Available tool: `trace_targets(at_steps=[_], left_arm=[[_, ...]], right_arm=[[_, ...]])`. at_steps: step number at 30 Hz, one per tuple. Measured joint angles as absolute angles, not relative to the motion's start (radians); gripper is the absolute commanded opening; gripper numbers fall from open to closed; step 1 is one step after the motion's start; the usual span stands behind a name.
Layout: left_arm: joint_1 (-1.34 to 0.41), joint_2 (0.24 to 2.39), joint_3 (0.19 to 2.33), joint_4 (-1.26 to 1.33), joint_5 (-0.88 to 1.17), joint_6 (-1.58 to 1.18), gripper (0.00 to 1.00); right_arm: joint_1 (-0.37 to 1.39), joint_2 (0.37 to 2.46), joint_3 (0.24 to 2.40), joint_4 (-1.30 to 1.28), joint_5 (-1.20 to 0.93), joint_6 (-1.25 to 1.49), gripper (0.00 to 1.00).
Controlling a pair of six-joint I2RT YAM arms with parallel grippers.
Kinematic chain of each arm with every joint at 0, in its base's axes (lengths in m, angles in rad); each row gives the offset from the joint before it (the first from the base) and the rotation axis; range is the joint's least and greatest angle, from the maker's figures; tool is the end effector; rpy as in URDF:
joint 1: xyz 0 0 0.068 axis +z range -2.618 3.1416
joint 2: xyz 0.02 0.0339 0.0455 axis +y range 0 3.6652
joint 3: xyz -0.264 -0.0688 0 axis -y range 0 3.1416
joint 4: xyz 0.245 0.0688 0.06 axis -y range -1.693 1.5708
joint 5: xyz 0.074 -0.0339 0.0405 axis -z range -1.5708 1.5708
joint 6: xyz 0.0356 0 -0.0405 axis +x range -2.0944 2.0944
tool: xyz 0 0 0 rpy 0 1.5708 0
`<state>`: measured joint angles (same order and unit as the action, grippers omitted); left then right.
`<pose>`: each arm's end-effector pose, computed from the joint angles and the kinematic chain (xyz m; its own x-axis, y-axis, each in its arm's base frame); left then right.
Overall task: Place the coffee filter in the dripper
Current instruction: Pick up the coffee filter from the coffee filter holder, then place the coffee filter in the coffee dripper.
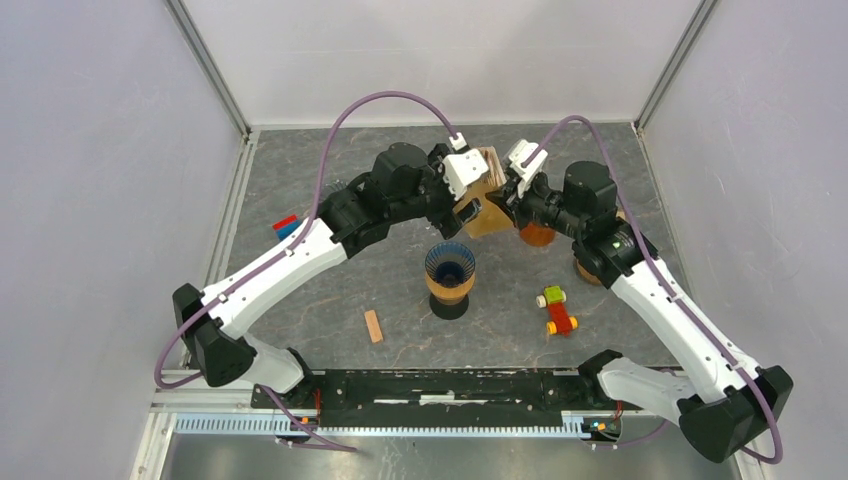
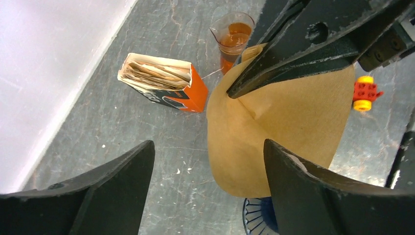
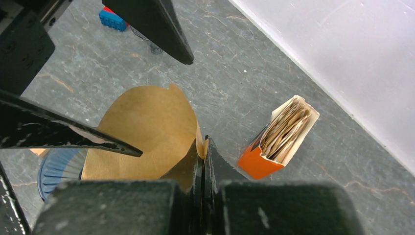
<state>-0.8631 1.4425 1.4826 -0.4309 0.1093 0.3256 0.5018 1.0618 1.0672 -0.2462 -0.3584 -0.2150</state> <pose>0.2114 -0.2531 0.4034 0.0280 0.4564 -0.8893 0.8570 0.4471 0.2564 0.2046 0.1265 0.3798 -0.0444 -0.2523 -0.9666 -0.7765 0.6176 -0.1255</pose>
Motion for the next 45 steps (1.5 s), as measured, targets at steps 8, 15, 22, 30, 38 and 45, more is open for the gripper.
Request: trace_targets(at_steps=[8, 15, 22, 30, 38, 45], left_arm=[[-0.784, 1.424, 1.478, -0.402, 0.133, 0.046, 0.89], [-0.761, 1.431, 1.478, -0.385, 0.163, -0.112, 0.72], [-0.761, 1.458, 1.475, -0.341, 0.204, -0.132, 0.46], [-0.761, 1.476, 1.474, -0.333, 0.213, -0.118, 0.20], [-0.761, 1.472, 1.473, -0.338, 0.236, -0.014, 0.96], [-0.727, 1.384, 1.497, -0.453, 0.362, 0.137, 1.00]], right_arm=[[0.488, 1.097, 1.106, -0.215, -0.373, -0.105, 0.00], [0.488, 1.124, 1.124, -0.194, -0.361, -0.070, 0.01], [0.488, 1.134, 1.124, -0.188, -0.361, -0.047, 0.05], [0.488, 1.136, 1.124, -0.188, -0.361, -0.038, 0.02], [0.488, 1.142, 1.124, -0.189, -0.368, -0.026, 0.00], [0.488, 1.142, 1.119, -0.173, -0.480, 0.013, 0.00]])
